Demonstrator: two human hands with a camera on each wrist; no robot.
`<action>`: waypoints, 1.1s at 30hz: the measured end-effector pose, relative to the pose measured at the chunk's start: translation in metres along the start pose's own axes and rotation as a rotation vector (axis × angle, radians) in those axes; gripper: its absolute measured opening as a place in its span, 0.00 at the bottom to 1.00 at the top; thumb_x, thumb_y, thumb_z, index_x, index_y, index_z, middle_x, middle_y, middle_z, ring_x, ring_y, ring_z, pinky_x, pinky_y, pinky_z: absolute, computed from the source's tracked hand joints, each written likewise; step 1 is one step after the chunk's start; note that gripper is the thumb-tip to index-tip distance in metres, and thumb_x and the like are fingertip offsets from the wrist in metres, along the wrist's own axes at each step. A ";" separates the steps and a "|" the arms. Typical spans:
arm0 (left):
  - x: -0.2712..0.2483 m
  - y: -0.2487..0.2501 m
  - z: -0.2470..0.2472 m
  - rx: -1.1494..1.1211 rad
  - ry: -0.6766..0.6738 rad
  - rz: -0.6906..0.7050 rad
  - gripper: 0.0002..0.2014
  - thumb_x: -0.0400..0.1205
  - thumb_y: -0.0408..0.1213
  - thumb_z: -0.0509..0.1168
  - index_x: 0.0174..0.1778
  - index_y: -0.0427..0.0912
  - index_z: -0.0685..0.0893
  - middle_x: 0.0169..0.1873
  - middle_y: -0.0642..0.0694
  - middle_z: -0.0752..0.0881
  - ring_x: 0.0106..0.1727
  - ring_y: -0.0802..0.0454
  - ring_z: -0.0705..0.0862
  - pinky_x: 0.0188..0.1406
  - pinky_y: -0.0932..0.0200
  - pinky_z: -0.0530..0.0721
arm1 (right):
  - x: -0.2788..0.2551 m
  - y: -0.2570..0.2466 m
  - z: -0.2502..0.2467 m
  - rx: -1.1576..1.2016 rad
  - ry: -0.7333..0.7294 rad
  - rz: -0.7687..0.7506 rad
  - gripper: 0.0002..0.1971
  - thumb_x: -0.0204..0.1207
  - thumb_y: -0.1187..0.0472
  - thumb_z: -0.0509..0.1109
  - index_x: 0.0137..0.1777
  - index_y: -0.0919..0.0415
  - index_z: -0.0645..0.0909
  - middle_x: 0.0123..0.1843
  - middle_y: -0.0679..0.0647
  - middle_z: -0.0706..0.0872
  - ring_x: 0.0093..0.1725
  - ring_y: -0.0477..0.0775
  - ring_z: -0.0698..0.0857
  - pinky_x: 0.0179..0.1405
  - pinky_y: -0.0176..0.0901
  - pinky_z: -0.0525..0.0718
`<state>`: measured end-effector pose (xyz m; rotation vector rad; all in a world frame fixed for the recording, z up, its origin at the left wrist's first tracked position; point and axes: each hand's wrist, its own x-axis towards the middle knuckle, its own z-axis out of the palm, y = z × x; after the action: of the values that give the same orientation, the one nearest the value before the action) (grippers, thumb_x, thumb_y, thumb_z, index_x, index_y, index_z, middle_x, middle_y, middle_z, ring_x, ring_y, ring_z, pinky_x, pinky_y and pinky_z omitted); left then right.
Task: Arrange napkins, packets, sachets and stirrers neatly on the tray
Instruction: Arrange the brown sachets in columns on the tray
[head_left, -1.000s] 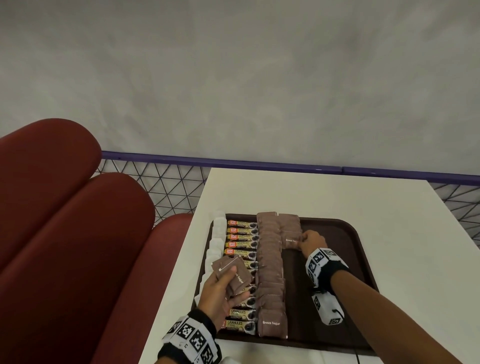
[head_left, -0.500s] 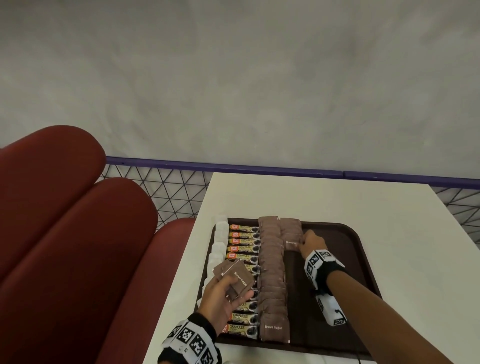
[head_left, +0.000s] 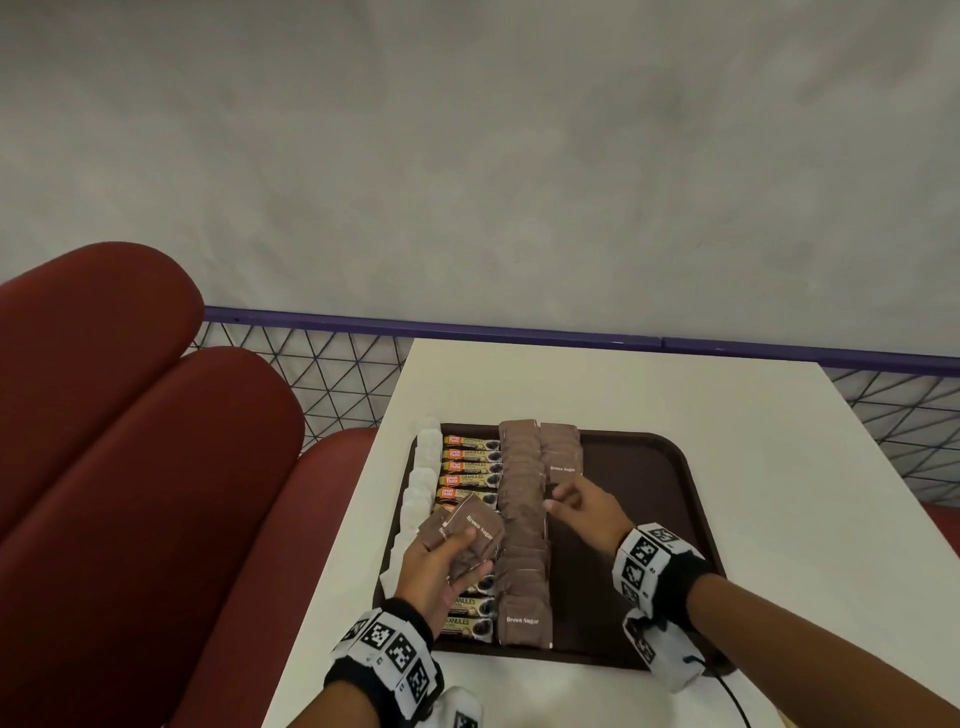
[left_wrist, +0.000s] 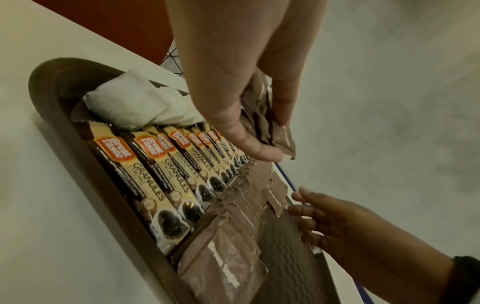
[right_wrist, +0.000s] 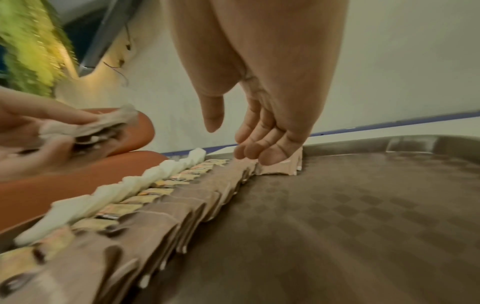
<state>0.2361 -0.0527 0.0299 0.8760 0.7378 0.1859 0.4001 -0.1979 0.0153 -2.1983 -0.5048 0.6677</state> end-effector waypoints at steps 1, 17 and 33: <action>-0.001 -0.001 0.002 0.006 -0.002 0.005 0.17 0.78 0.25 0.66 0.62 0.42 0.80 0.54 0.35 0.87 0.47 0.44 0.88 0.41 0.52 0.89 | -0.005 -0.003 0.002 0.016 -0.037 -0.031 0.09 0.77 0.53 0.68 0.51 0.56 0.76 0.49 0.51 0.81 0.49 0.48 0.79 0.43 0.31 0.75; -0.004 -0.011 0.008 0.059 -0.042 -0.032 0.18 0.80 0.26 0.63 0.67 0.37 0.77 0.53 0.32 0.87 0.48 0.39 0.89 0.39 0.52 0.89 | -0.023 -0.017 0.033 0.392 -0.176 -0.107 0.10 0.70 0.68 0.75 0.38 0.56 0.77 0.40 0.51 0.83 0.42 0.49 0.82 0.49 0.42 0.80; 0.004 -0.001 -0.007 -0.013 -0.032 -0.036 0.17 0.81 0.26 0.62 0.66 0.38 0.78 0.53 0.33 0.87 0.46 0.40 0.88 0.37 0.51 0.90 | 0.038 0.009 -0.026 -0.057 0.225 0.244 0.09 0.75 0.68 0.68 0.54 0.65 0.82 0.55 0.64 0.86 0.56 0.63 0.84 0.49 0.42 0.77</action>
<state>0.2342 -0.0470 0.0245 0.8510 0.7215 0.1444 0.4466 -0.1970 0.0116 -2.3751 -0.1432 0.5268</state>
